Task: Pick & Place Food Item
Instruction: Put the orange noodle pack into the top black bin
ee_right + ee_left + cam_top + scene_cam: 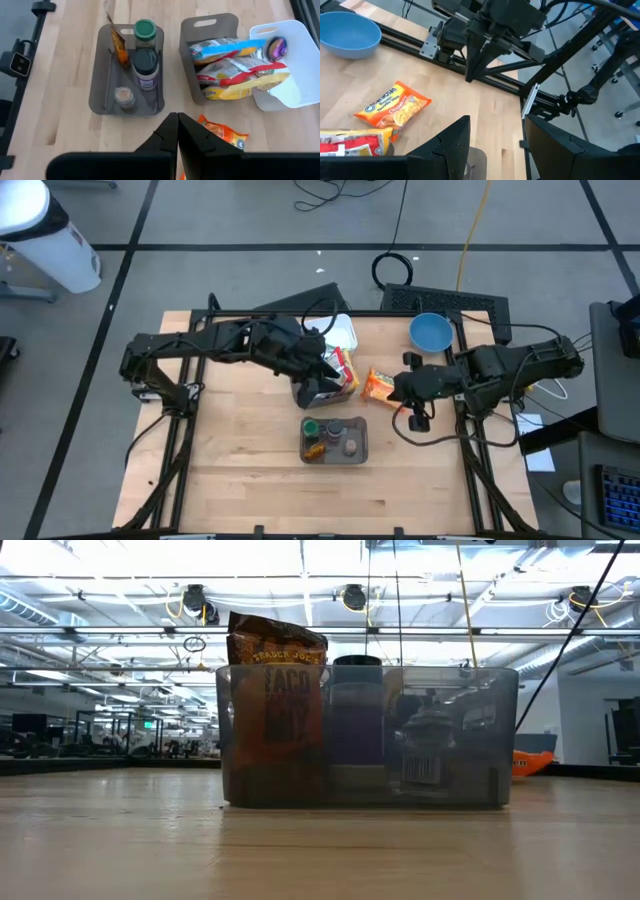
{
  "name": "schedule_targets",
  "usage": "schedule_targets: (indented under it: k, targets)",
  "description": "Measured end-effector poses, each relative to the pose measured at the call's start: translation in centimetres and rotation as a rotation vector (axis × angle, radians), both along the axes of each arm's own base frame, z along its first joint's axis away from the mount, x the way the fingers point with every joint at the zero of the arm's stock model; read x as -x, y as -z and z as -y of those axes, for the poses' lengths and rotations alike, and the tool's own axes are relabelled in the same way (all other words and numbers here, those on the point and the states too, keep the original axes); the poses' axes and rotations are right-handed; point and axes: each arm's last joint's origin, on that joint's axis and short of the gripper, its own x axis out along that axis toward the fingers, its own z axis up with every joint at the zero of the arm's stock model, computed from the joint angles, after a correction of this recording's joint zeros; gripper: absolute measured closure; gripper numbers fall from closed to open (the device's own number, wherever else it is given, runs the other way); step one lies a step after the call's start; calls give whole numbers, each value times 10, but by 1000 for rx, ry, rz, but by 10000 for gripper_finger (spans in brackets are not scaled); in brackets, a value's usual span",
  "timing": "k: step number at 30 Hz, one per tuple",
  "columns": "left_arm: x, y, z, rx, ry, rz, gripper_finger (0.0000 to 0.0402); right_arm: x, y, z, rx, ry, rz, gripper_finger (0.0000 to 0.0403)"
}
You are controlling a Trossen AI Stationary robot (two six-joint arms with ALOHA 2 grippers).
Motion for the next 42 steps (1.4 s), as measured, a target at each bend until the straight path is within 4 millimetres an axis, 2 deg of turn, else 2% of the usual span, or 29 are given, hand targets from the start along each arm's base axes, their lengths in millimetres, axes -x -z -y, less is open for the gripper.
schedule_targets:
  k: [7,12,16,22,27,31,37,42]
  targets:
    - [3,5,3,0,8,-59,204,4,3,1,69,-72,-57,403]
    - [6,11,5,20,2,-131,204,23,10,2,160,-166,-215,379]
    - [7,12,8,30,2,-152,204,35,12,5,172,-174,-309,325]
    - [7,12,9,21,-6,-151,204,40,17,10,221,-149,-367,206]
    - [7,12,9,15,-16,-152,204,40,46,15,259,-145,-487,118]
    - [8,13,9,13,-17,-166,204,40,84,16,297,-191,-590,79]
    - [8,13,12,7,-13,-167,204,37,135,14,334,-61,-490,76]
    - [10,15,17,-4,-10,-189,204,37,151,6,435,-23,-376,87]
